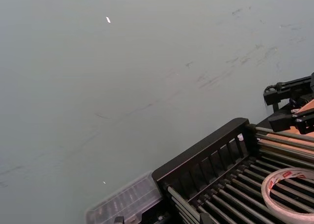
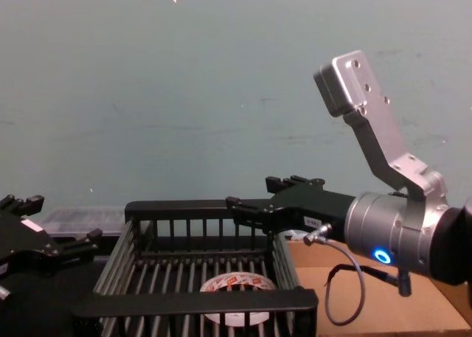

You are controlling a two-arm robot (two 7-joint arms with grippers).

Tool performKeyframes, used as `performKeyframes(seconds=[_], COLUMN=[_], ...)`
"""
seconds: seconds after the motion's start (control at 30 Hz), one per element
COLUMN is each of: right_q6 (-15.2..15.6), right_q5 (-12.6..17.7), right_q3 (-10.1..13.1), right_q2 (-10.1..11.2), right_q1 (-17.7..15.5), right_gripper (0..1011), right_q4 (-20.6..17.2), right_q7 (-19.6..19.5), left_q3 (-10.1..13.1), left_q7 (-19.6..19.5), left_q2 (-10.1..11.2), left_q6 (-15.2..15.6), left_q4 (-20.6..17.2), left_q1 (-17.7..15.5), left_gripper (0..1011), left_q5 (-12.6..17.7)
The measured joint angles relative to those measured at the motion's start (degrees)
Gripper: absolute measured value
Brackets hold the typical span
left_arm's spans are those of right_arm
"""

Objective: Pick up the white tape and place it into the black box , Pick up the silver tape and place it into the brown box.

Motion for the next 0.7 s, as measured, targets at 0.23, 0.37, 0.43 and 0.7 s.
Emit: performKeyframes(seconds=[0.23, 0.37, 0.43, 0.7], right_q6=[0.0, 0.0, 0.0, 0.7], right_q5=[0.0, 0.0, 0.0, 0.0], right_q3=[0.0, 0.0, 0.0, 0.4], right_q2=[0.0, 0.0, 0.0, 0.7], right_q1=[0.0, 0.0, 0.0, -0.8], right_gripper=[929, 1002, 1000, 1000], right_q4=[0.0, 0.0, 0.0, -1.4], right_q7=[0.0, 0.0, 0.0, -0.2], left_q3=[0.0, 0.0, 0.0, 0.0], left_q7=[0.0, 0.0, 0.0, 0.0], left_q2=[0.0, 0.0, 0.0, 0.0], left_q6=[0.0, 0.0, 0.0, 0.0], left_q4=[0.0, 0.0, 0.0, 0.0], left_q1=[0.0, 0.0, 0.0, 0.0], left_gripper=[1001, 1001, 1001, 1002], left_q5=[0.0, 0.0, 0.0, 0.0])
